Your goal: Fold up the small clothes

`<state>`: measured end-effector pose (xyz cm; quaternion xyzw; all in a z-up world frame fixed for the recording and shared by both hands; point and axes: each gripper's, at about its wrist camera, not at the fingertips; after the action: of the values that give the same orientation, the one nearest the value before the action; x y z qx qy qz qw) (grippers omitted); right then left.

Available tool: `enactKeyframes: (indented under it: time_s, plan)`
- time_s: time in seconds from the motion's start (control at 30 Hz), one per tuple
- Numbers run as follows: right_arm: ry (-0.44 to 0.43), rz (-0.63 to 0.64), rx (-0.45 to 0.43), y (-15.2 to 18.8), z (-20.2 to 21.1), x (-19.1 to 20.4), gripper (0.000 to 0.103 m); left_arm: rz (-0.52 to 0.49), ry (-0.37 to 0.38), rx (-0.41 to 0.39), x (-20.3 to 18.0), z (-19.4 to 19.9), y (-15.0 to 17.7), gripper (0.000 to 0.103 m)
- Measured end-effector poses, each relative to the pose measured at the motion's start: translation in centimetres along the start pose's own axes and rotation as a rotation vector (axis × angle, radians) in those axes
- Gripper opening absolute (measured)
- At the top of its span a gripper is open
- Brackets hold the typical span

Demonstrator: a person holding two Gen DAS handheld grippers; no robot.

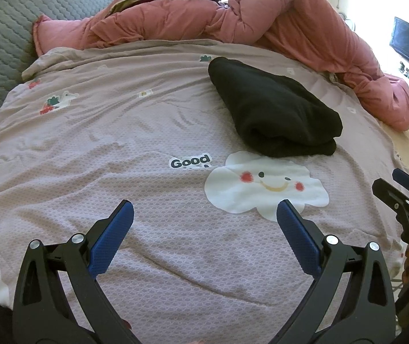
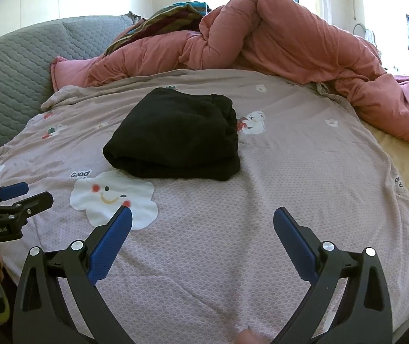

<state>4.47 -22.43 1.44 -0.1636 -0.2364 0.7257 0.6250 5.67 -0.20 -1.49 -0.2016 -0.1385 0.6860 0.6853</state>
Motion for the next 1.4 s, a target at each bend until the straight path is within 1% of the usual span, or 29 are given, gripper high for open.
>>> enactKeyframes:
  time_s: [1.0,1.23,1.4]
  plan:
    - [-0.004,-0.005,0.005,-0.01,0.20,-0.08,0.098,0.006,-0.023,0.003,-0.03,0.14,-0.02,0.094]
    - [0.010,-0.013,0.002,-0.12,0.24,0.05,0.098,0.005,-0.021,0.006,-0.07,0.18,-0.03,0.094]
    - [0.015,-0.028,0.007,-0.22,-0.02,-0.12,0.098,-0.010,-0.002,-0.002,-0.13,0.28,0.06,0.094]
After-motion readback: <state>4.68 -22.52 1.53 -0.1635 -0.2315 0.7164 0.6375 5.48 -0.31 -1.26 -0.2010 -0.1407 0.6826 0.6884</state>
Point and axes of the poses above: each gripper's, at about its wrist camera, not at the fingertips, and z roughly against the way its jaws point, x to its left, y to its underside, and after that the axes turned 15 degrees about x, right-handed
